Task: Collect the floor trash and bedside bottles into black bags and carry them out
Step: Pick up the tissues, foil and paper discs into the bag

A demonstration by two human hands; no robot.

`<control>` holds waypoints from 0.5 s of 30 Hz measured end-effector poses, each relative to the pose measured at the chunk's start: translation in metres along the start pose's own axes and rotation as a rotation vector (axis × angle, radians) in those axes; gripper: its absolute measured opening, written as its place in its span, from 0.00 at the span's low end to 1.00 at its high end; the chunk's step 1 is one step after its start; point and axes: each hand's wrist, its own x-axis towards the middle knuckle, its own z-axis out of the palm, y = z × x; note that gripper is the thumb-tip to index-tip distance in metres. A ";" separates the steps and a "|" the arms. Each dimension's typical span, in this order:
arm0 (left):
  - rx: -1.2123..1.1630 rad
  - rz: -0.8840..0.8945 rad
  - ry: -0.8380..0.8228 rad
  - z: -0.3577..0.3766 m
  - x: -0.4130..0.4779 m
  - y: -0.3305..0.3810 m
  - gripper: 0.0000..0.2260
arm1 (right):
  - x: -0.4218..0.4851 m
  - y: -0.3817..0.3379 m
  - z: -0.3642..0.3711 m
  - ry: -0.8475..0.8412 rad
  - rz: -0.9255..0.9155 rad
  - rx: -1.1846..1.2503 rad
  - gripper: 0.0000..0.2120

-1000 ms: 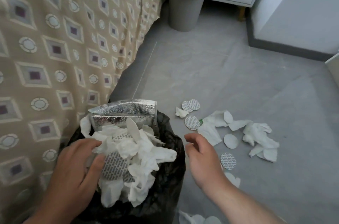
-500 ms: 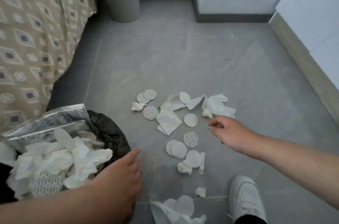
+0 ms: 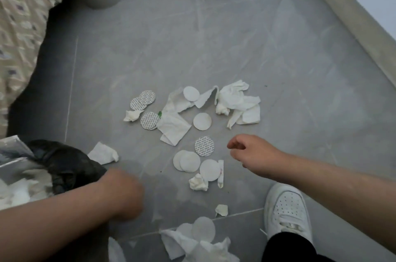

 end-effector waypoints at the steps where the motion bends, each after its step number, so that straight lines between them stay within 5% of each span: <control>1: -0.052 -0.063 0.155 -0.020 0.020 -0.001 0.19 | 0.000 0.005 -0.001 0.010 0.012 0.017 0.12; 5: -0.544 -0.440 0.549 -0.047 0.090 -0.019 0.25 | 0.000 0.018 0.002 0.025 0.049 0.041 0.10; 9: -0.956 -0.812 0.444 -0.021 0.118 -0.034 0.35 | 0.003 0.020 0.010 0.020 0.070 0.078 0.07; 11: -1.005 -0.817 0.405 -0.013 0.121 -0.033 0.35 | 0.006 0.016 0.014 0.018 0.078 0.115 0.06; 15: -0.837 -0.606 0.582 -0.001 0.110 -0.018 0.27 | 0.010 0.003 0.021 0.016 0.089 0.171 0.06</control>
